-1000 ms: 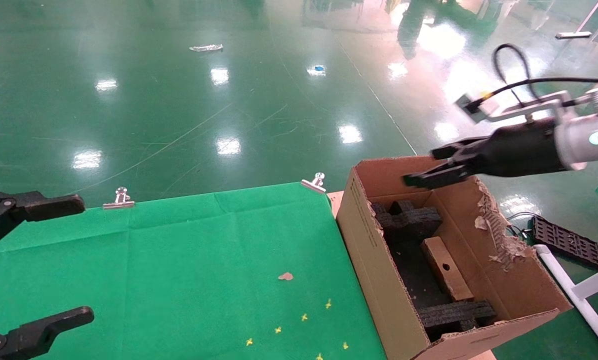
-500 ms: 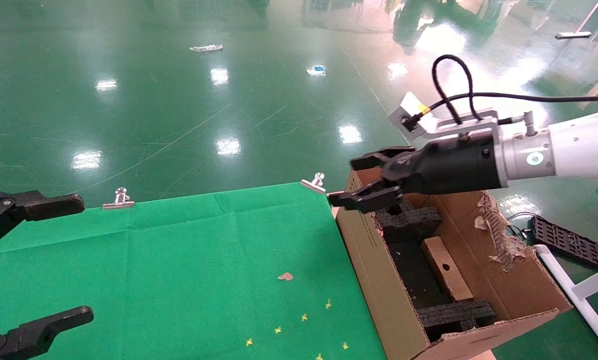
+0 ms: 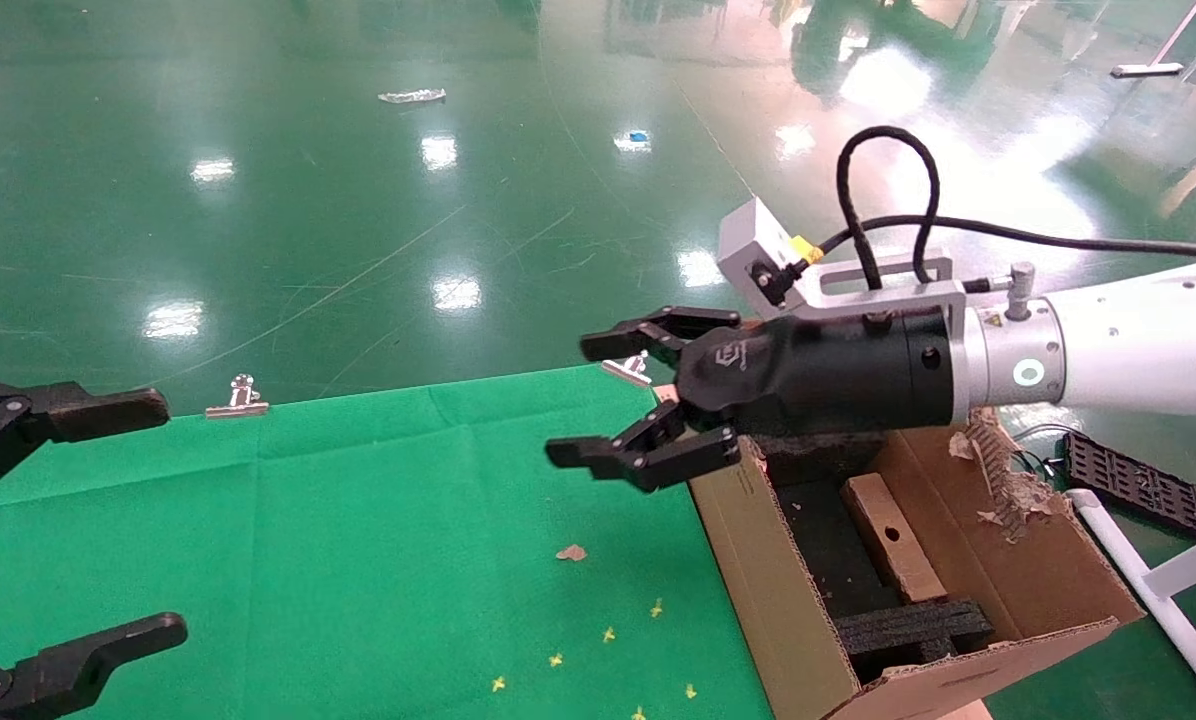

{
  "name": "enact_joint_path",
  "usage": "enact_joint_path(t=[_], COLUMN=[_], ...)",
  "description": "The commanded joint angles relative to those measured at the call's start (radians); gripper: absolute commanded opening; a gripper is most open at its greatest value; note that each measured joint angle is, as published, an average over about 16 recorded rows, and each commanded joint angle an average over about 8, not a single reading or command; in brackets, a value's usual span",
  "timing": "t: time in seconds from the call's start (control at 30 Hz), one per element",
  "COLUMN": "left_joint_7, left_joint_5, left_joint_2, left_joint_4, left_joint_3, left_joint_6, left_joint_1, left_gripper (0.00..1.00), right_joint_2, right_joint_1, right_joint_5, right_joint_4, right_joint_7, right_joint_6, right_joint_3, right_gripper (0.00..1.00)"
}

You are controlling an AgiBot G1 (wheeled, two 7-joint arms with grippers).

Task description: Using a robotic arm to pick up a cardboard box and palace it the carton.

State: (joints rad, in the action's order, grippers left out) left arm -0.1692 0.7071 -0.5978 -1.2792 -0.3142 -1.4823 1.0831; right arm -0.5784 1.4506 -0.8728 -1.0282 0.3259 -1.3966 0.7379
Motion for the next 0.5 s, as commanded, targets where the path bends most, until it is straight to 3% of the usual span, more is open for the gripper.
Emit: enact_joint_path(t=[0.03, 0.5], left_joint_7=[0.000, 0.000], left_joint_5=[0.000, 0.000], left_joint_2=[0.000, 0.000], left_joint_4=[0.000, 0.000], left_joint_3=[0.000, -0.001], left_joint_6=[0.000, 0.000], left_joint_1=[0.000, 0.000], left_gripper=[1.00, 1.00], right_joint_2=[-0.003, -0.025], right_joint_1=[-0.037, -0.291], right_joint_5=[0.014, 0.110], right_joint_4=[-0.025, -0.198], right_joint_7=[-0.014, -0.107], right_joint_6=[-0.010, -0.077], right_joint_3=[-0.045, -0.354], right_gripper=[1.00, 1.00])
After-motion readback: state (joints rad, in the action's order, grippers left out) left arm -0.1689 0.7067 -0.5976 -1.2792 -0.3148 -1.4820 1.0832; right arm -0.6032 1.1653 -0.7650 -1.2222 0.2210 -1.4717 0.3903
